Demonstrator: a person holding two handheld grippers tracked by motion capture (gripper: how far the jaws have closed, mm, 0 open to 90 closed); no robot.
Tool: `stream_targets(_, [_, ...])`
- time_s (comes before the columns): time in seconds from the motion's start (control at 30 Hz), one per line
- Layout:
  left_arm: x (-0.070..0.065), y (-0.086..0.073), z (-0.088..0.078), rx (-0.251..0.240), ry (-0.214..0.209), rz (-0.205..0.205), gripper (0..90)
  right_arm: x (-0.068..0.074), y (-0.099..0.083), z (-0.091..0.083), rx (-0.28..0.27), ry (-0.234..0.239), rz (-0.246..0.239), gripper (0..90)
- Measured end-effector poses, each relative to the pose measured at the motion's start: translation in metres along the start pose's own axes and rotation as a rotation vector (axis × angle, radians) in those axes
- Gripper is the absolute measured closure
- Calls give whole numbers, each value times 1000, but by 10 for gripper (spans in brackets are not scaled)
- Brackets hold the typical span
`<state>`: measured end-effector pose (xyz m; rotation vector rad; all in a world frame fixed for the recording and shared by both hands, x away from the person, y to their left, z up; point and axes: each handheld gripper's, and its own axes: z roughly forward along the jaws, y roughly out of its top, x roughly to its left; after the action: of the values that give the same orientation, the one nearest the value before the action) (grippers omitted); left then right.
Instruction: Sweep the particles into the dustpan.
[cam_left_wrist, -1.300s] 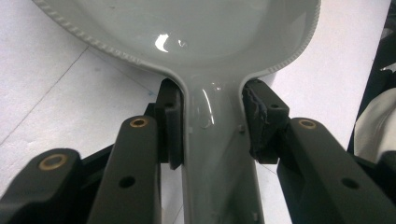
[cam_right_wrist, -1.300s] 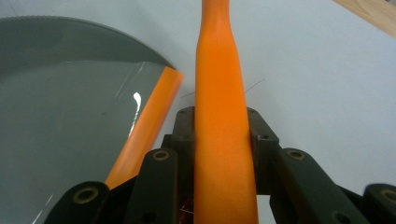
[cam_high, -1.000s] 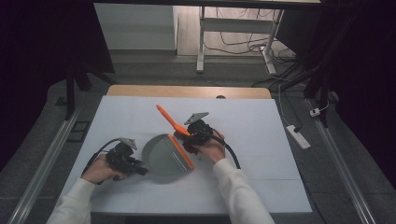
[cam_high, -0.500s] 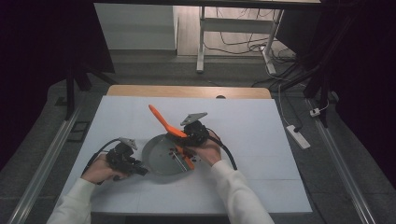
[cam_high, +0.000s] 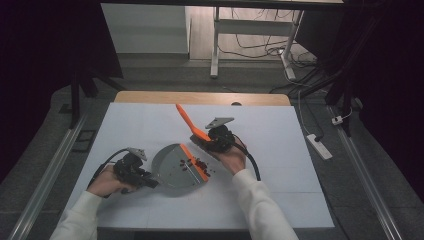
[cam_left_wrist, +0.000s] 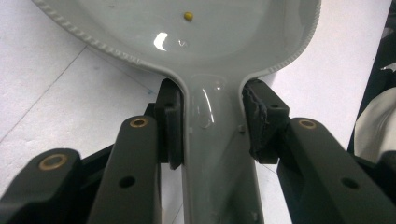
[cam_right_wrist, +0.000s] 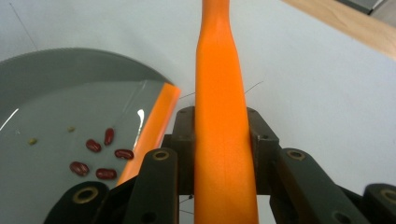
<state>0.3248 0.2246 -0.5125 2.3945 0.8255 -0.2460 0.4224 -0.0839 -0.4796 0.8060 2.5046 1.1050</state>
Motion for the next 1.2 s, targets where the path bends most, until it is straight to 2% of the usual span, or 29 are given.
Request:
stream_targets(0.27, [0,0,0,2,0,0,617,-4,-12,1,19,-28,30,700])
stream_targets(0.47, [-1,0,0,6,1,0,617,-1,-19,1,16,-24,52,700])
stream_targets(0.57, [-1,0,0,6,3,-1,617,2,-20,2,12,-16,53,700])
stream_targets(0.87, [-2,0,1,7,4,-1,617,20,-18,7,5,-6,14,700])
stream_targets(1.0, [-1,0,1,9,4,0,617,22,-18,7,6,-9,30,700])
stream_targets(1.2, [-2,1,2,8,2,2,617,27,-18,8,0,-13,31,699])
